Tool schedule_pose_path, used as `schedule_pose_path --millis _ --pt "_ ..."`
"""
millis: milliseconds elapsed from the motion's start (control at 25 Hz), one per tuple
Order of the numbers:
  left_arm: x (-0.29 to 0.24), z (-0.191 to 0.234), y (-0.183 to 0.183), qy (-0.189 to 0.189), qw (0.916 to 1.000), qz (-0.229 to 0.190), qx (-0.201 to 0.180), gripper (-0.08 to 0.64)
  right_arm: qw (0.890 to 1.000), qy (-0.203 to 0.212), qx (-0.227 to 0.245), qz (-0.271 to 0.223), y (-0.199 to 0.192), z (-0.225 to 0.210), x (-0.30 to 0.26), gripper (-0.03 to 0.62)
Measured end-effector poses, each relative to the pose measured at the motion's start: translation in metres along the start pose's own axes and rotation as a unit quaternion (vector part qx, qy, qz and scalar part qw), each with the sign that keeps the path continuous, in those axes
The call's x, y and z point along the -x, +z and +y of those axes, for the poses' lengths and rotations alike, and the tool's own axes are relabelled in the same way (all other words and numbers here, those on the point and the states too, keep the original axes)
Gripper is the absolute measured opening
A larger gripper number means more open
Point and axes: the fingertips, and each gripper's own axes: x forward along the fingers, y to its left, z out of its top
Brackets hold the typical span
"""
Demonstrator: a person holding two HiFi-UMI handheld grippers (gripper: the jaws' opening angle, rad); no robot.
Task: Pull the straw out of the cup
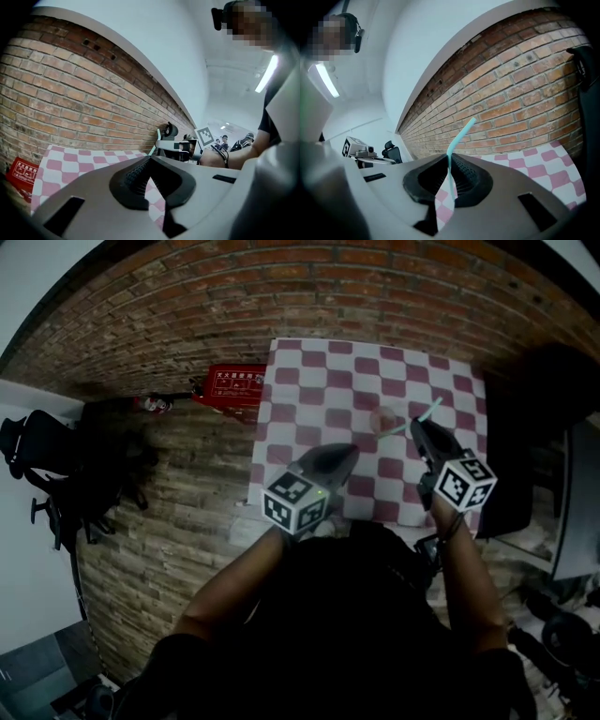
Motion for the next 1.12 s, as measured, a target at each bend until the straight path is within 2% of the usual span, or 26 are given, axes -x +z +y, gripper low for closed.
schedule_pose_path --millis 280,560,800,1000,1120 --pt "0.054 -0.017 -0.005 -0.013 0.9998 -0.012 -0.012 0.012 1.000 -0.008 0.001 -0.025 -0.008 0.053 0.032 0.034" --pt "0.079 -0.033 -0.016 -0.033 0.9991 -0.015 -0.024 0.012 0.999 -0.025 -0.004 -0.044 -0.024 0.085 0.068 0.034" --pt "0.078 -0.055 -0.023 -0.037 0.9989 -0.017 -0.025 0.012 0.998 -0.030 -0.003 -0.047 -0.034 0.090 0.108 0.034" --pt "0.076 -0.083 -0.023 -0.023 0.9991 -0.028 -0.023 0.012 0.999 -0.017 0.004 -0.050 -0.034 0.086 0.139 0.034" --pt "0.074 -0.104 -0.024 -0.008 0.9993 -0.036 0.001 0.012 0.999 0.002 0.007 -0.049 -0.033 0.086 0.160 0.034"
